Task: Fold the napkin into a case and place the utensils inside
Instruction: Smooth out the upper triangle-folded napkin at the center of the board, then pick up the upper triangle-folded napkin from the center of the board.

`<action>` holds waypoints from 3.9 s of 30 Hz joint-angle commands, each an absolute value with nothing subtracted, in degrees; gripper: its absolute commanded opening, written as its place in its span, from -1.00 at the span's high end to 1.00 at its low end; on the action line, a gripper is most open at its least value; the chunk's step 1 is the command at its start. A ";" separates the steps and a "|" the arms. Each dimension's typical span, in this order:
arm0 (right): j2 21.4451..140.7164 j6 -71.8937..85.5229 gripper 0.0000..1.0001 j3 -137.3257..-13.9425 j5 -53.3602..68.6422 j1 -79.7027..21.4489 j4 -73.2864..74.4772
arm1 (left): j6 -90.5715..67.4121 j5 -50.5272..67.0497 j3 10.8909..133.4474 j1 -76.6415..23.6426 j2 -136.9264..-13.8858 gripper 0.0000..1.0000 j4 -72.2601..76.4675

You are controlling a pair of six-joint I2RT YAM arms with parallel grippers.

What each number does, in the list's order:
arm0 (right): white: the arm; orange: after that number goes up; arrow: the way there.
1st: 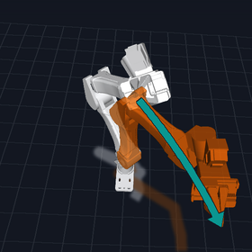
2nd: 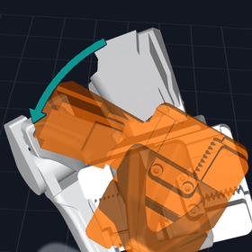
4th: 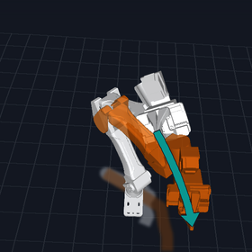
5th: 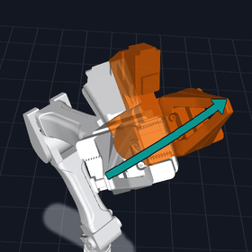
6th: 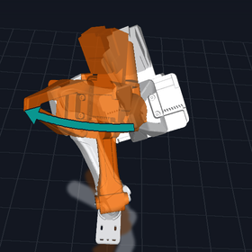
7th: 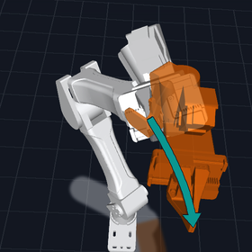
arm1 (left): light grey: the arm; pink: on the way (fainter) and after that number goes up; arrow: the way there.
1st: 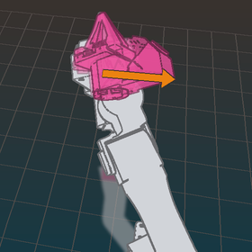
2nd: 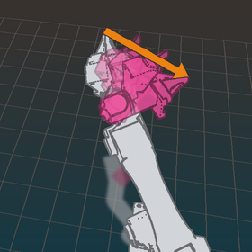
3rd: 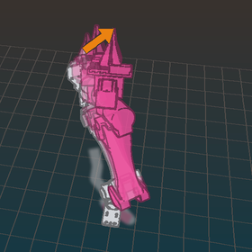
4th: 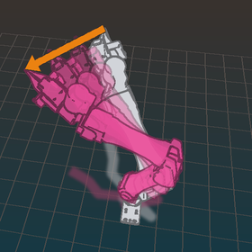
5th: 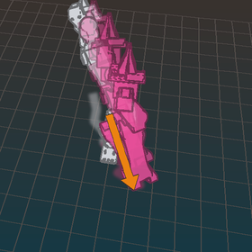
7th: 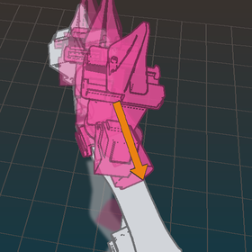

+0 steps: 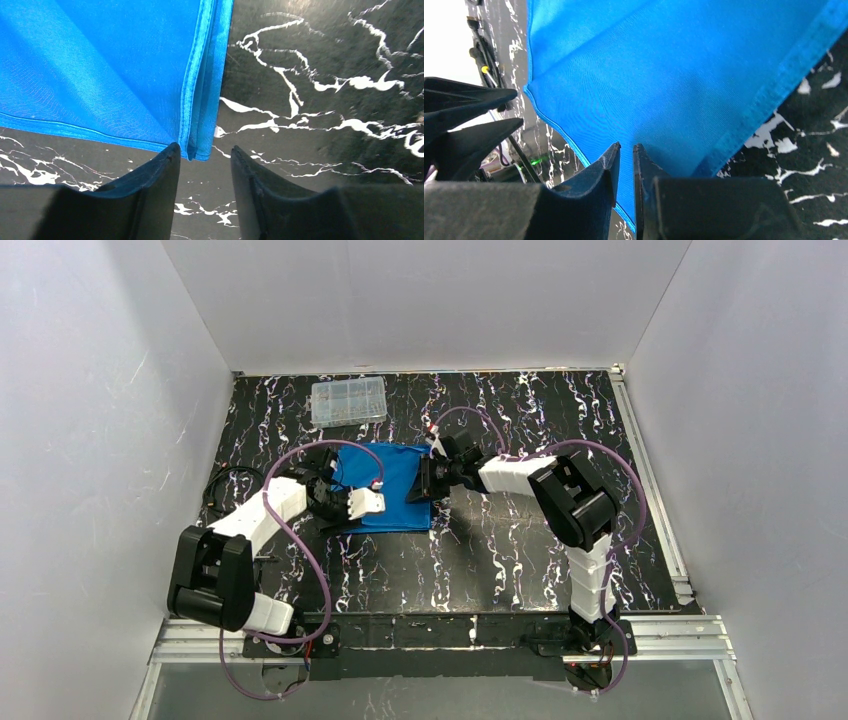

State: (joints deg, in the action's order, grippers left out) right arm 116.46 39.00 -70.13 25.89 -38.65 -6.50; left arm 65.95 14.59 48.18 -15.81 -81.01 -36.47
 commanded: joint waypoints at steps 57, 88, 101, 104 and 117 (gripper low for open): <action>88.49 -21.19 -0.53 -55.53 4.41 -49.98 -0.26 | 78.24 30.82 41.41 -9.59 -72.43 0.11 -34.12; 84.87 -24.37 -0.97 -53.44 2.78 -52.59 -0.66 | 77.11 40.26 47.79 -0.09 -70.87 -0.97 -43.28; 91.87 -28.78 -0.97 -53.53 3.62 -53.39 -1.88 | 93.24 34.73 41.23 -1.09 -74.64 -0.86 -39.06; 93.10 -28.65 -0.97 -53.43 5.17 -53.73 -2.14 | 95.15 33.66 40.25 -1.29 -75.88 -0.80 -38.67; 96.62 -29.49 -0.89 -52.22 5.24 -54.87 -4.87 | 99.29 34.52 34.72 -1.80 -74.01 -0.77 -30.49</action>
